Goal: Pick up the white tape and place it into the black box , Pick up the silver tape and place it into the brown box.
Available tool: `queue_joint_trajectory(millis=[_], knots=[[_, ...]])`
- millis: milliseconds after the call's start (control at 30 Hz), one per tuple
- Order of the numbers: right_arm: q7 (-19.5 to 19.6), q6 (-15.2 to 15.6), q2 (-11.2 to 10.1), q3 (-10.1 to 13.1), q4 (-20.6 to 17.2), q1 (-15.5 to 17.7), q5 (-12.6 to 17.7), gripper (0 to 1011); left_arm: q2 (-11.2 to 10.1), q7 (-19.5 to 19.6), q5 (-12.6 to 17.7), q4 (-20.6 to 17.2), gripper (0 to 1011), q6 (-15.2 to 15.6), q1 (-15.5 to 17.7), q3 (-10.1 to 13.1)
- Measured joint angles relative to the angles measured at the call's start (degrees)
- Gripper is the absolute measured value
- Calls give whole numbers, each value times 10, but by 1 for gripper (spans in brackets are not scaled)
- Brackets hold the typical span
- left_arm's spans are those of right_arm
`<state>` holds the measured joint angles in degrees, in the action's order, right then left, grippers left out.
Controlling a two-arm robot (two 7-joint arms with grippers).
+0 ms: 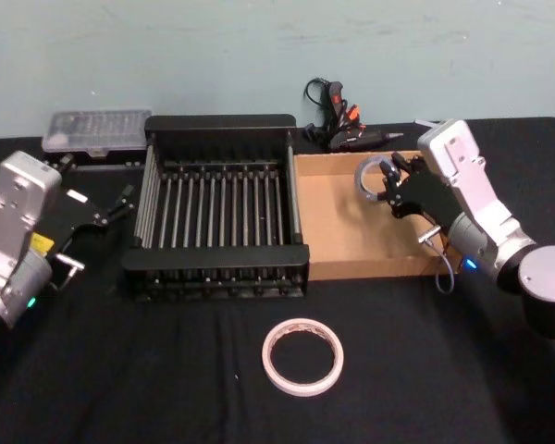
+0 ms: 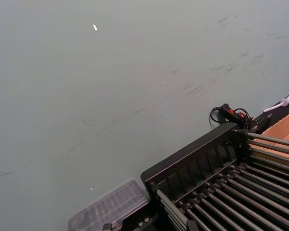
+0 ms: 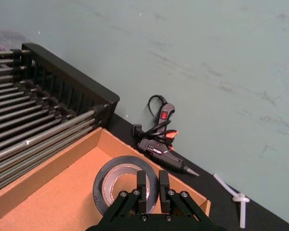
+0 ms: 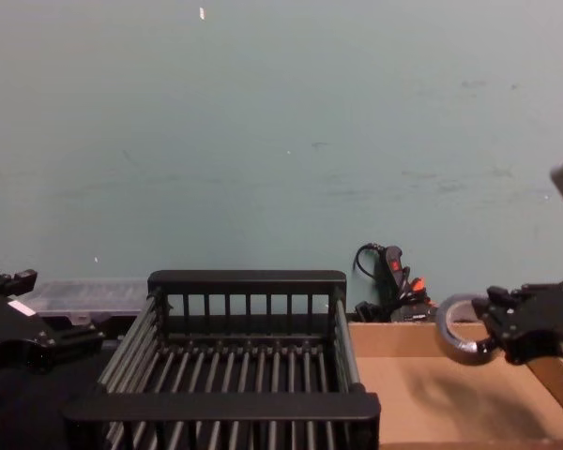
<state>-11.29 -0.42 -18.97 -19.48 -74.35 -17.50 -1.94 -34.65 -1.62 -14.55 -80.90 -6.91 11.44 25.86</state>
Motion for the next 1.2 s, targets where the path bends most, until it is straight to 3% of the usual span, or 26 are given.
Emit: queue_joint_trajectory(millis=[500, 1200], knots=[[0, 0, 4, 0, 7, -2, -5, 172, 0, 0, 0, 0, 1001, 0, 0, 0], [0, 1, 2, 0, 5, -1, -3, 864, 0, 0, 0, 0, 1001, 0, 0, 0]])
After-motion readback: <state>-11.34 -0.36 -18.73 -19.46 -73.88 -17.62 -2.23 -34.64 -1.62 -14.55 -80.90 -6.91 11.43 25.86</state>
